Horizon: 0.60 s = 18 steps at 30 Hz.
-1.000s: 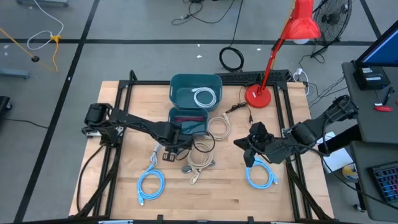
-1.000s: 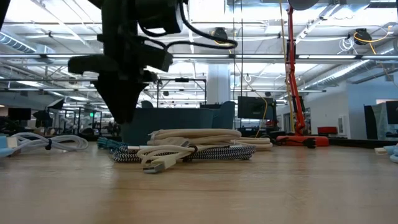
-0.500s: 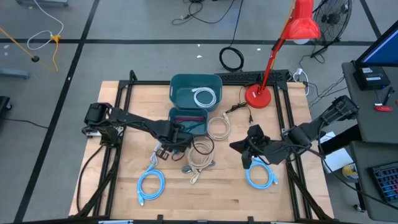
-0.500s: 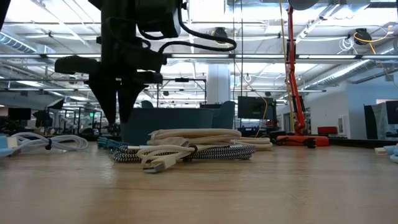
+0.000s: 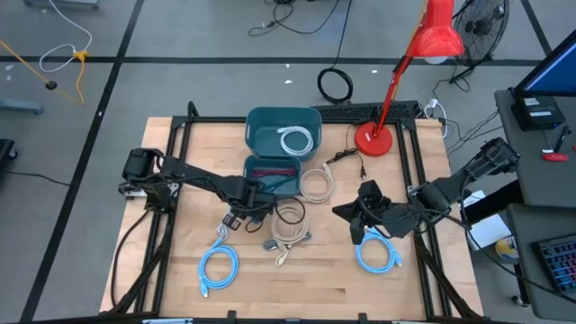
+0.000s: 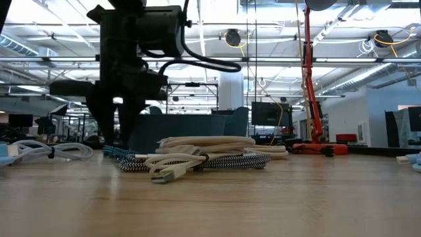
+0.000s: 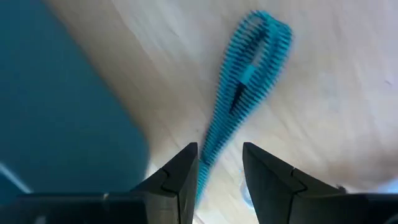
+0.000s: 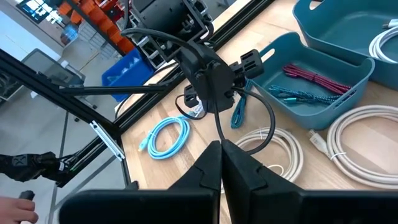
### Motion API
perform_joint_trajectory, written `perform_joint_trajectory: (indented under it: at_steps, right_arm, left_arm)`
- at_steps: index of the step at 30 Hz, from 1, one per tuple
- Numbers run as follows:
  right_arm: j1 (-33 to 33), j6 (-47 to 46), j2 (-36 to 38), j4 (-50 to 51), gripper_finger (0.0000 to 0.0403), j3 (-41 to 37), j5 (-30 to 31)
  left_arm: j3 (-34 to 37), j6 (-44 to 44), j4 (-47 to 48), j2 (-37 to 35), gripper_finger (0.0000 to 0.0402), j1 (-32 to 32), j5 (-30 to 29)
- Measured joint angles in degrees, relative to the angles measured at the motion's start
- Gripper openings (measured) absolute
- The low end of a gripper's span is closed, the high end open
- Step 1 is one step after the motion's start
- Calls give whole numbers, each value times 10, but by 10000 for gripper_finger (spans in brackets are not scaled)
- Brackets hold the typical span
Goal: Pick & Place USB Port
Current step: Put the blue charger cable into the bottom blue bin
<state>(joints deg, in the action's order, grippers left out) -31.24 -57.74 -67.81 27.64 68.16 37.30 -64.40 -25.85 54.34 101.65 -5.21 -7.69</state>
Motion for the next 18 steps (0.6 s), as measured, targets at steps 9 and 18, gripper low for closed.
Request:
perform_joint_trajectory:
  at_steps: [9,18]
  right_arm:
    - [0,1,0,0,0,0,-2]
    - [0,3,1,0,0,0,-15]
  left_arm:
    - [42,8,-17,0,131,1,6]
    - [47,102,-34,0,40,1,33]
